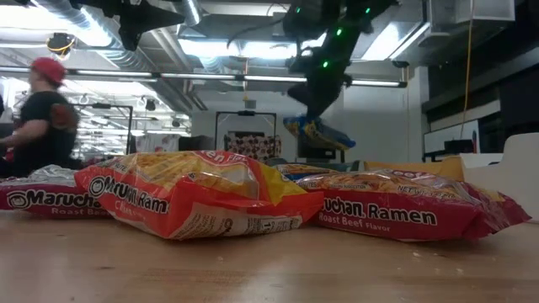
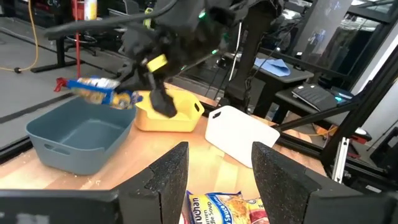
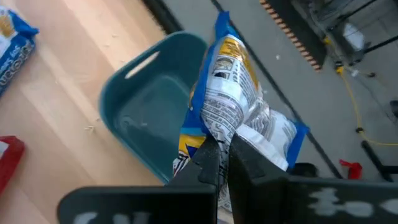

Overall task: Sort Maruchan noodles
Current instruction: Put the right blue noodle pack into the blue bin, then put the bottom blue noodle pack into the blue bin

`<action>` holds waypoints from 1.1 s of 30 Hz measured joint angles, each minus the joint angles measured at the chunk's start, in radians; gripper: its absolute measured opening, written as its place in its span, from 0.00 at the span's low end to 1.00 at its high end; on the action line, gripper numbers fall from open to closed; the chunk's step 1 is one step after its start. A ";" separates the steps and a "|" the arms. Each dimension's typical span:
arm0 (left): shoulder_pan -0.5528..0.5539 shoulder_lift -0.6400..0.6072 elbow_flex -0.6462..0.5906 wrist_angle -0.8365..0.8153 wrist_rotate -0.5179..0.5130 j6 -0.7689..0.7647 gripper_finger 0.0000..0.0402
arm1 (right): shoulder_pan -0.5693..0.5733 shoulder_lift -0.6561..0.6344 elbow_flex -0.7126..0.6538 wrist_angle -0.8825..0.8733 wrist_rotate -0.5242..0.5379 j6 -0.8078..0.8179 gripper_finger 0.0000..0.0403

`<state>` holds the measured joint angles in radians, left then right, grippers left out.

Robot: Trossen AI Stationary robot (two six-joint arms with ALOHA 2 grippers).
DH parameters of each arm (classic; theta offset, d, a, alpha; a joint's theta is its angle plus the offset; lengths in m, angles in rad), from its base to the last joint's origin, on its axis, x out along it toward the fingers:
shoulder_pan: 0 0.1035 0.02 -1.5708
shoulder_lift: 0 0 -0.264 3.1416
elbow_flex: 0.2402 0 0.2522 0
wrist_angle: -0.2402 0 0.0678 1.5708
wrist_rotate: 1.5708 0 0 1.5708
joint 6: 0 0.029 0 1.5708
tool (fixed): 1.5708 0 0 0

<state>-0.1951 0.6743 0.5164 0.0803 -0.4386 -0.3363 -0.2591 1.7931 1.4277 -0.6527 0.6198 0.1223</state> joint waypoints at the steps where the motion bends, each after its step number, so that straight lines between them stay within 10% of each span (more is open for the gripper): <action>1: 0.000 0.000 0.000 0.000 0.000 0.000 0.42 | -0.008 0.015 0.000 0.008 -0.015 -0.001 0.00; 15: 0.000 0.000 0.000 -0.001 0.000 -0.002 0.42 | -0.098 0.121 -0.001 0.077 -0.133 -0.016 0.02; 23: 0.000 0.000 0.000 -0.001 0.000 -0.010 0.42 | -0.110 0.117 -0.001 0.085 -0.204 -0.026 0.37; 33: 0.000 0.000 0.000 -0.002 0.008 -0.028 0.42 | -0.012 -0.067 0.016 -0.077 -0.848 -0.038 0.65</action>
<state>-0.1951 0.6743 0.5167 0.0788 -0.4310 -0.3641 -0.2708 1.7262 1.4437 -0.7294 -0.2283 0.0841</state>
